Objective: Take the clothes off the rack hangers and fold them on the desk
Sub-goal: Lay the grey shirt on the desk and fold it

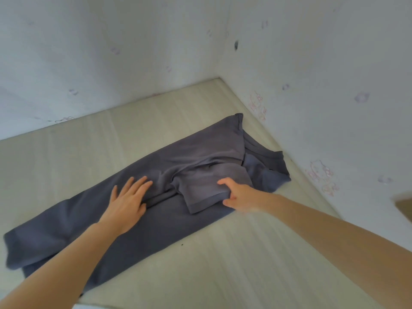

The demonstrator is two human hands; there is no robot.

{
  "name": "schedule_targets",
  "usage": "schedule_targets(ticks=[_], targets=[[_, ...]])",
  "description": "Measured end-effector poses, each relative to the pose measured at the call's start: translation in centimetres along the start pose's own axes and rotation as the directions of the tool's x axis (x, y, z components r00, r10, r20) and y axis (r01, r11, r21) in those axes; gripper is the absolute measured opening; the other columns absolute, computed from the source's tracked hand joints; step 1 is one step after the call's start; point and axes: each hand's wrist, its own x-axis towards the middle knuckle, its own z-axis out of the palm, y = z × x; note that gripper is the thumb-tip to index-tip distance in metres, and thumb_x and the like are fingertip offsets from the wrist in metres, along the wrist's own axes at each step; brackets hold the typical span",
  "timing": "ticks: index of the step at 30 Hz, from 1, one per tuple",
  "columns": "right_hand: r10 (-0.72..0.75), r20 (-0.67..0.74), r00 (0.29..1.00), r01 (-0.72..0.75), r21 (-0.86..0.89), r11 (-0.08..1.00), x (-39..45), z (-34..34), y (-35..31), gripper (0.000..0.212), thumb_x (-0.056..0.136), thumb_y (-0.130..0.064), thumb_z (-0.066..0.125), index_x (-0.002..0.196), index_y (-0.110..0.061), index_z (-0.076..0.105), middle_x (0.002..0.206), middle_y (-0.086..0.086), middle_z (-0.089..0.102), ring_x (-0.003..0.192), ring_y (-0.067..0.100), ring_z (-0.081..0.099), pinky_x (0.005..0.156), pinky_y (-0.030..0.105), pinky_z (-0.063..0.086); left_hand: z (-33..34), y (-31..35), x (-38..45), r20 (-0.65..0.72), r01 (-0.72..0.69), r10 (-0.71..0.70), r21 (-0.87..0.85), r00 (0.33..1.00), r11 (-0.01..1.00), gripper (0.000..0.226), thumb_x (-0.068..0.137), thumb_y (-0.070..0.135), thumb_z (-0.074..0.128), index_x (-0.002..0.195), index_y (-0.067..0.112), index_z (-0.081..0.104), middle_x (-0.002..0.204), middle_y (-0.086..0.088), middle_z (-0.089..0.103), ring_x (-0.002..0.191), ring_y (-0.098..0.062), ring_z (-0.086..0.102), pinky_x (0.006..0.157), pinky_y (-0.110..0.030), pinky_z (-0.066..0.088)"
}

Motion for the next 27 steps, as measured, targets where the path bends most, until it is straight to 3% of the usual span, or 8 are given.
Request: schedule_targets(ticks=[2, 6, 10, 13, 17, 21, 24, 27], targets=[[-0.036, 0.032, 0.999, 0.038, -0.058, 0.998, 0.2, 1.8, -0.9, 0.061, 0.095, -0.029, 0.052, 0.148, -0.029, 0.021, 0.098, 0.007, 0.061, 0.091, 0.022, 0.059, 0.077, 0.030, 0.048, 0.5, -1.1, -1.7, 0.090, 0.061, -0.064, 0.035, 0.994, 0.997, 0.060, 0.100, 0.037, 0.041, 0.154, 0.033, 0.013, 0.163, 0.011, 0.001, 0.151, -0.022, -0.003, 0.118, -0.059, 0.008], [0.040, 0.005, 0.999, -0.039, -0.172, 0.984, 1.5, 3.6, -0.7, 0.069, 0.093, -0.037, 0.049, 0.152, -0.025, 0.016, 0.123, 0.013, 0.053, 0.120, 0.030, 0.048, 0.100, 0.041, 0.042, 1.3, -1.3, -3.7, 0.161, 0.078, -0.088, 0.067, 0.983, 0.995, 0.060, 0.101, 0.045, 0.034, 0.154, 0.035, 0.009, 0.163, 0.011, -0.004, 0.151, -0.021, -0.003, 0.118, -0.059, 0.014], [0.075, -0.010, 0.997, -0.076, -0.202, 0.976, 1.2, 3.6, 0.2, 0.065, 0.096, -0.034, 0.048, 0.153, -0.026, 0.019, 0.133, 0.019, 0.050, 0.124, 0.033, 0.045, 0.103, 0.037, 0.039, 1.5, 1.0, -4.8, 0.130, 0.018, -0.036, 0.134, 0.991, 0.991, 0.061, 0.098, 0.054, 0.034, 0.153, 0.032, 0.022, 0.161, 0.007, 0.015, 0.143, -0.027, 0.022, 0.114, -0.058, 0.020], [0.095, -0.054, 0.994, -0.106, -0.256, 0.961, 0.5, 2.9, 0.7, 0.060, 0.099, -0.029, 0.043, 0.154, -0.025, 0.018, 0.145, 0.018, 0.040, 0.133, 0.035, 0.035, 0.108, 0.037, 0.033, 1.9, 2.1, -5.7, 0.112, -0.076, 0.057, 0.167, 0.992, 0.983, 0.075, 0.087, 0.069, 0.013, 0.149, 0.033, 0.036, 0.155, 0.008, 0.030, 0.131, -0.027, 0.038, 0.107, -0.056, 0.028], [0.216, -0.137, 0.967, -0.250, -0.339, 0.907, -0.1, 1.9, 1.0, 0.056, 0.101, -0.032, 0.038, 0.153, -0.028, 0.018, 0.146, 0.022, 0.029, 0.134, 0.041, 0.027, 0.110, 0.042, 0.026, 2.1, 3.0, -6.3, 0.145, -0.212, 0.197, 0.095, 0.969, 0.973, 0.086, 0.077, 0.068, -0.002, 0.144, 0.036, 0.042, 0.154, 0.014, 0.032, 0.129, -0.019, 0.039, 0.107, -0.047, 0.025], [0.342, -0.243, 0.908, -0.416, -0.416, 0.809, -1.0, 2.5, 0.6, 0.060, 0.100, -0.029, 0.039, 0.152, -0.012, 0.014, 0.150, 0.023, 0.023, 0.136, 0.043, 0.024, 0.111, 0.047, 0.026, 1.8, 1.9, -6.9, 0.087, -0.322, 0.320, 0.007, 0.943, 0.947, 0.071, 0.085, 0.055, 0.011, 0.138, 0.030, 0.051, 0.150, 0.012, 0.039, 0.126, -0.018, 0.047, 0.102, -0.042, 0.036], [0.400, -0.317, 0.860, -0.498, -0.348, 0.794, -2.2, 5.5, -0.2, 0.073, 0.098, -0.026, 0.044, 0.154, -0.019, -0.004, 0.155, 0.021, 0.010, 0.141, 0.048, 0.010, 0.110, 0.050, 0.029, 2.4, -1.8, -7.5, 0.056, -0.437, 0.434, 0.080, 0.899, 0.896, 0.051, 0.090, 0.038, 0.030, 0.132, 0.028, 0.058, 0.143, 0.007, 0.051, 0.123, -0.023, 0.056, 0.089, -0.042, 0.049], [0.222, -0.374, 0.901, -0.381, -0.432, 0.818, -4.3, 9.5, -2.3, 0.075, 0.096, -0.015, 0.047, 0.154, -0.020, 0.000, 0.159, 0.014, 0.002, 0.145, 0.041, 0.004, 0.111, 0.047, 0.031, 3.2, -5.4, -7.9, 0.083, -0.569, 0.563, 0.130, 0.823, 0.812, 0.048, 0.095, 0.025, 0.048, 0.143, 0.028, 0.046, 0.153, 0.006, 0.038, 0.138, -0.019, 0.042, 0.096, -0.040, 0.048]])
